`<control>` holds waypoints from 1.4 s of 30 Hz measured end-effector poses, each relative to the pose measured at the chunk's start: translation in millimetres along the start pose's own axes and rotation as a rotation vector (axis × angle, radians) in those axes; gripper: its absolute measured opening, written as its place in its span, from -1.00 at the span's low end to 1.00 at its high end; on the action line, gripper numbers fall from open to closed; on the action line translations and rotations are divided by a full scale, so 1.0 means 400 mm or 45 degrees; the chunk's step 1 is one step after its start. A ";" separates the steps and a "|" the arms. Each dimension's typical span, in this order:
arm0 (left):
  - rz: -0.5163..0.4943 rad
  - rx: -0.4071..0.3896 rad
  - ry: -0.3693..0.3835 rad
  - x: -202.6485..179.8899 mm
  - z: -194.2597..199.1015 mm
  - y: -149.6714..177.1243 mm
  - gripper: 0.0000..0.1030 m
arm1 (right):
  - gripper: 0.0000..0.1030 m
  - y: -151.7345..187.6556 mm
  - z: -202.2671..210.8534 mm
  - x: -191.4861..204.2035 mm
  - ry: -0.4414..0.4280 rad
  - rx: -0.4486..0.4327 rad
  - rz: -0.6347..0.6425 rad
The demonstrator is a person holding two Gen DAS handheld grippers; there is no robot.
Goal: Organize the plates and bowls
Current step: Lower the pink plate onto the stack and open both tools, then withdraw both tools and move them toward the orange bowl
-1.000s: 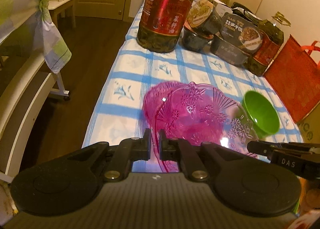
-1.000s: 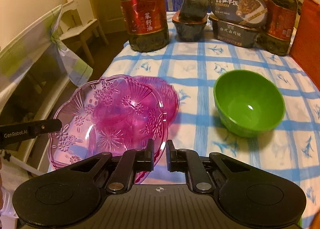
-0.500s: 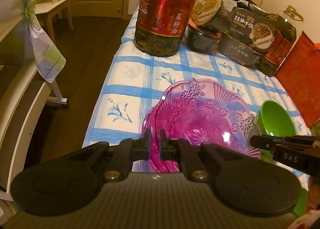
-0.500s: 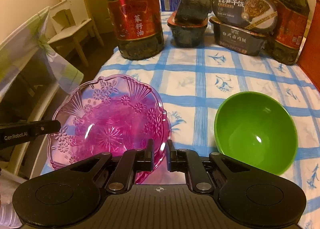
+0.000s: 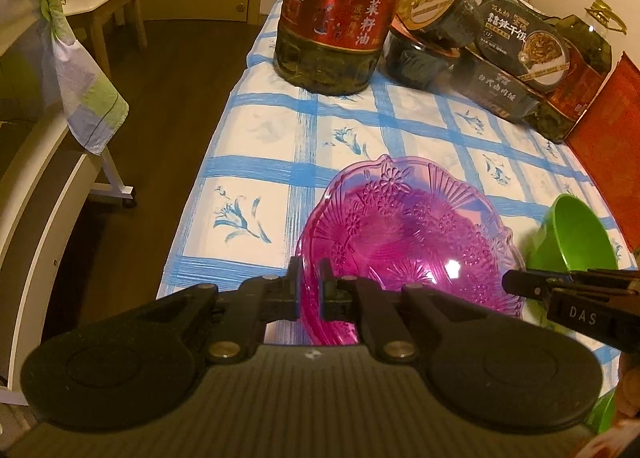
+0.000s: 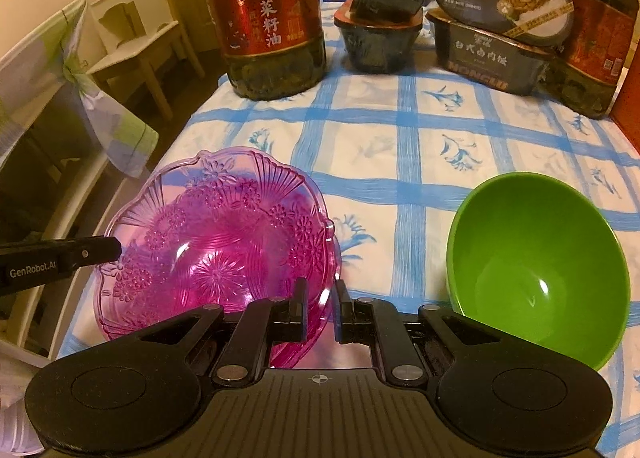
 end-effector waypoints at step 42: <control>0.086 -0.154 0.137 -0.213 0.382 0.350 0.13 | 0.09 0.340 0.474 -0.096 0.007 -0.143 -0.184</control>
Point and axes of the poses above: each gripper's, at about its wrist camera, not at the fingertips, and z roughly against the way its jaws point, x to its left, y to its underside, the point moved 7 cm from there along -z, roughly the way its jaws point, and after that the axes turned 5 degrees about y, right-handed, at the moved point
